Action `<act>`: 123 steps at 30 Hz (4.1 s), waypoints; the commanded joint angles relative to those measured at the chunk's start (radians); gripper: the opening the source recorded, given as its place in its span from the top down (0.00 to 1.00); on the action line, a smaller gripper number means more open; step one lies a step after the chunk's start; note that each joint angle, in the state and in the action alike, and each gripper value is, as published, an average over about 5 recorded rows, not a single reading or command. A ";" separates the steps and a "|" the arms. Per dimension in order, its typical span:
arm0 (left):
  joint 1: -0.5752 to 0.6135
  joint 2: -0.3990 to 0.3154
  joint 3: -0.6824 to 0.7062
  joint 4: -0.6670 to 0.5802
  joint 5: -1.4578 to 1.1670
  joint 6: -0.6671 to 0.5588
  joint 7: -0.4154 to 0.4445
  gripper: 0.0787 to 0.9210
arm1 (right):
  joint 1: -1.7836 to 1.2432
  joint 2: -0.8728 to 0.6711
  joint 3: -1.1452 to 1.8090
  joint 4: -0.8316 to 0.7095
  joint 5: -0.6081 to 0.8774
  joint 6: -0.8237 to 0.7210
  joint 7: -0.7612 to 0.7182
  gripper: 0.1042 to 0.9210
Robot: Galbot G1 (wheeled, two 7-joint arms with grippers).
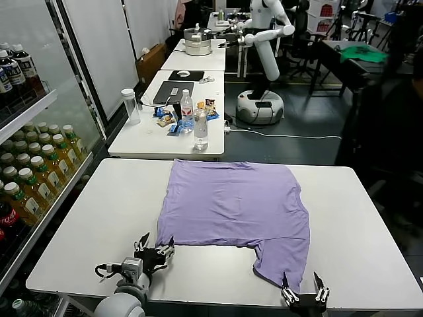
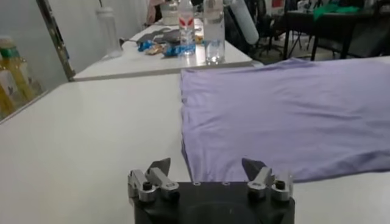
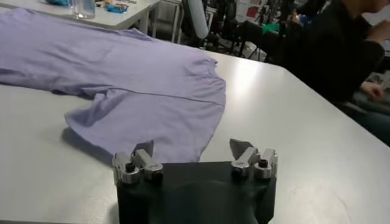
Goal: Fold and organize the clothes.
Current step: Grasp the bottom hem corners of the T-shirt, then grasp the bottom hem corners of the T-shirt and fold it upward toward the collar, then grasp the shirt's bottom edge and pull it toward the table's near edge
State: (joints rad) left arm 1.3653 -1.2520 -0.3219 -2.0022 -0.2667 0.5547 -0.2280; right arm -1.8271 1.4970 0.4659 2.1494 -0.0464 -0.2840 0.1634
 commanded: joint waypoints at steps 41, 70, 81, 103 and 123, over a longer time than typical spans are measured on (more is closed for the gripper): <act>-0.215 0.067 0.013 0.067 -0.310 -0.190 0.005 0.98 | 0.463 -0.316 0.151 -0.077 0.440 0.018 -0.088 0.98; -0.364 0.000 0.097 0.338 -0.160 -0.213 0.012 0.95 | 0.830 -0.390 -0.100 -0.431 0.304 -0.079 -0.162 0.89; -0.235 0.009 0.061 0.215 -0.159 -0.214 -0.012 0.59 | 0.616 -0.387 0.082 -0.284 0.347 -0.087 -0.125 0.52; -0.387 0.002 0.108 0.398 -0.161 -0.183 -0.078 0.34 | 0.632 -0.365 0.000 -0.392 0.528 -0.252 -0.054 0.39; -0.210 0.053 0.083 0.143 -0.255 -0.145 -0.045 0.97 | 0.485 -0.380 0.037 -0.210 0.498 -0.236 -0.058 0.97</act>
State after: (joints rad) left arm 1.0462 -1.2196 -0.2226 -1.7020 -0.4928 0.4030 -0.2774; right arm -1.2455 1.1169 0.4766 1.8270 0.4509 -0.5138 0.1029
